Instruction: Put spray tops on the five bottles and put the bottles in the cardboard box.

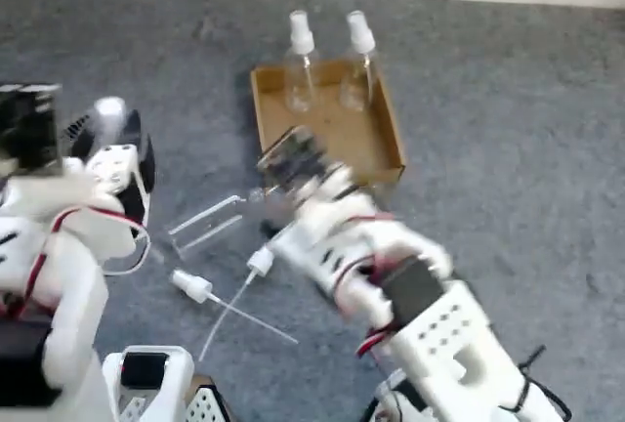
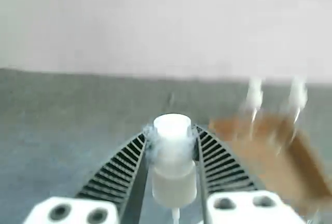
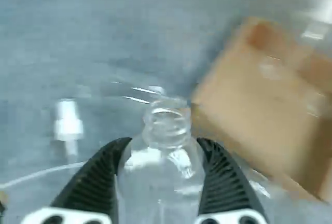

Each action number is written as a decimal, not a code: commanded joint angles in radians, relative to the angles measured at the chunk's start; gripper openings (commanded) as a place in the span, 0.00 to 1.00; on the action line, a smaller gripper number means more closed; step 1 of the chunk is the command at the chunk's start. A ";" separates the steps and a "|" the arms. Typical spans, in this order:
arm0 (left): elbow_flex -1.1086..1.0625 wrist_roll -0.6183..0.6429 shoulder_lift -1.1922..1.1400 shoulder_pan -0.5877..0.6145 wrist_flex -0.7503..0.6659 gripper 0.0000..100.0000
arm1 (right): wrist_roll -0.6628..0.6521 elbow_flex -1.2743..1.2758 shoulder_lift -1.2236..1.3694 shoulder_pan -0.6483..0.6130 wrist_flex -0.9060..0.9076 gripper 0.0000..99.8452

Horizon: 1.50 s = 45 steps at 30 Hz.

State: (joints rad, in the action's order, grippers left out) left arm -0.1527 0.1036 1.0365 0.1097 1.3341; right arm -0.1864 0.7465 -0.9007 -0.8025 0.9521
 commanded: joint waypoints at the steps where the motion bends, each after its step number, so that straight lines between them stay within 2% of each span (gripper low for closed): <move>1: -0.031 0.144 0.044 -0.012 -0.150 0.00 | 0.034 0.085 -0.035 -0.093 -0.179 0.00; 5: -0.124 0.227 0.107 -0.012 -0.242 0.00 | 0.032 0.174 -0.036 -0.133 -0.257 0.00; 12: -0.266 0.238 0.206 -0.019 -0.333 0.00 | 0.038 0.216 -0.038 -0.133 -0.289 0.00; 18: -0.318 0.239 0.219 -0.028 -0.336 0.00 | 0.038 0.216 -0.038 -0.143 -0.340 0.00; 25: -0.325 0.239 0.214 -0.148 -0.336 0.00 | 0.040 0.216 -0.038 -0.150 -0.344 0.00; 29: -0.332 0.239 0.214 -0.150 -0.331 0.00 | 0.040 0.216 -0.038 -0.150 -0.344 0.00; 36: -0.478 0.238 0.222 -0.150 -0.336 0.00 | 0.041 0.216 -0.070 -0.150 -0.346 0.00; 39: -0.529 0.239 0.223 -0.159 -0.336 0.00 | 0.104 0.216 -0.159 -0.143 -0.348 0.00; 45: -0.576 0.233 0.223 -0.298 -0.328 0.00 | 0.130 0.272 -0.289 -0.143 -0.383 0.00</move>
State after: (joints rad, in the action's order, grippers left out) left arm -0.7173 0.3399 1.2666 -0.0913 1.0180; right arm -0.0729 1.0012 -1.1216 -0.9513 0.6345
